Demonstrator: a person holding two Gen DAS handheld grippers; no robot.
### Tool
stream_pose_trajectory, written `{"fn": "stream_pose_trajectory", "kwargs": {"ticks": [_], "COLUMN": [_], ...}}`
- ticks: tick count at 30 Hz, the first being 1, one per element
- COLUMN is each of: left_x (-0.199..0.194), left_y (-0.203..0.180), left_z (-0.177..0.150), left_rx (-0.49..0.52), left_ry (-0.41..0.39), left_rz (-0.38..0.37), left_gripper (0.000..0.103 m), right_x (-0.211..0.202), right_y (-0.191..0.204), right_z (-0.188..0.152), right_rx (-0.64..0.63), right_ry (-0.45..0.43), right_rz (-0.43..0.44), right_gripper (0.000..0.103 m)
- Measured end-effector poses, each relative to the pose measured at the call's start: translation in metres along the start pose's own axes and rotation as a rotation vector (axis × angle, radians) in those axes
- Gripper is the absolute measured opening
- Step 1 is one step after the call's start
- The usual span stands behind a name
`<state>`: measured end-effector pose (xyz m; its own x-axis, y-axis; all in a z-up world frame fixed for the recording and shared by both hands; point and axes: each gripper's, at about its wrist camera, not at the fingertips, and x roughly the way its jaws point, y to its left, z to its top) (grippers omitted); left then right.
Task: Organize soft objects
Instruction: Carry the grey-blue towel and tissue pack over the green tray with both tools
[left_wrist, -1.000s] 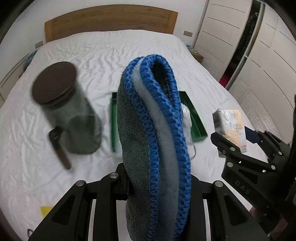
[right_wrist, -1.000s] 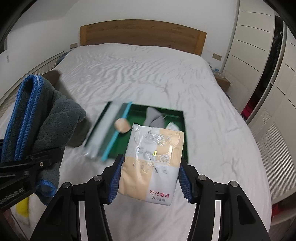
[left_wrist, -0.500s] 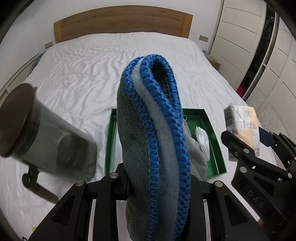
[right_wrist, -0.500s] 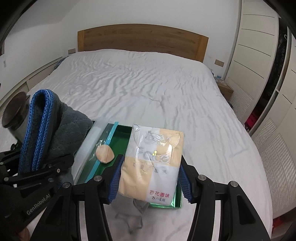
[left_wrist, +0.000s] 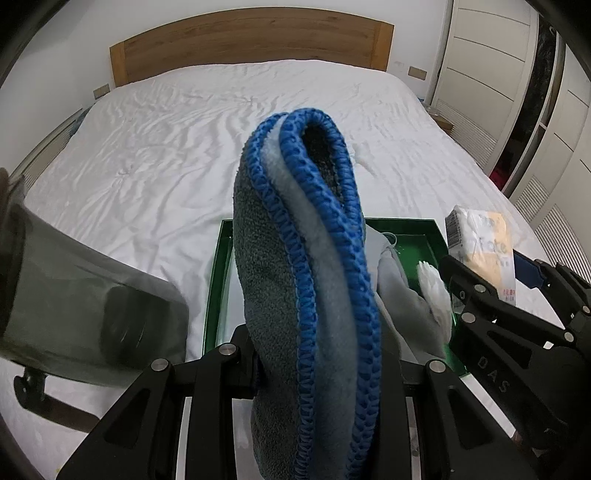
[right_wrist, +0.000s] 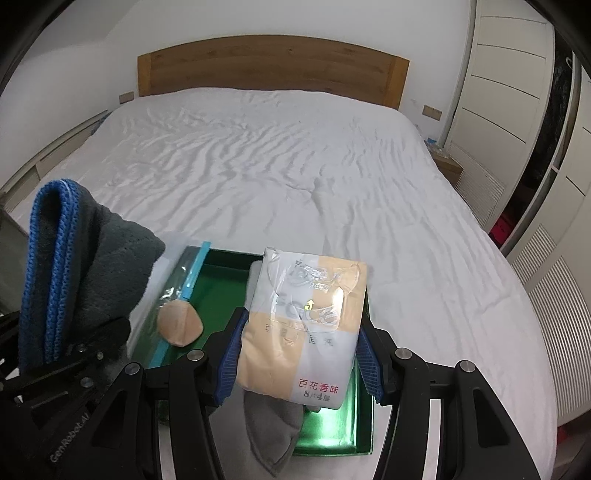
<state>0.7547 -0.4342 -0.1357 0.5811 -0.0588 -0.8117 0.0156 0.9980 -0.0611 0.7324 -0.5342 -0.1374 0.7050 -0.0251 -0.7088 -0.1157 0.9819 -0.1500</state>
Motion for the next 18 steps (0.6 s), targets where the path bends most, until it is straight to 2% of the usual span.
{"fn": "stream_pose_trajectory", "kwargs": {"ticks": [7, 18], "left_x": [0.012, 0.021], "left_y": [-0.005, -0.009], "left_z": [0.002, 0.003], "left_rx": [0.014, 0.013], "left_ry": [0.003, 0.019], "left_rz": [0.018, 0.028], "left_gripper": [0.025, 0.025], "right_x": [0.026, 0.032], "right_y": [-0.001, -0.002], "right_z": [-0.001, -0.003], "right_rx": [0.011, 0.004], "right_ry": [0.037, 0.041], "right_rz": [0.006, 0.006], "right_gripper": [0.054, 0.054]}}
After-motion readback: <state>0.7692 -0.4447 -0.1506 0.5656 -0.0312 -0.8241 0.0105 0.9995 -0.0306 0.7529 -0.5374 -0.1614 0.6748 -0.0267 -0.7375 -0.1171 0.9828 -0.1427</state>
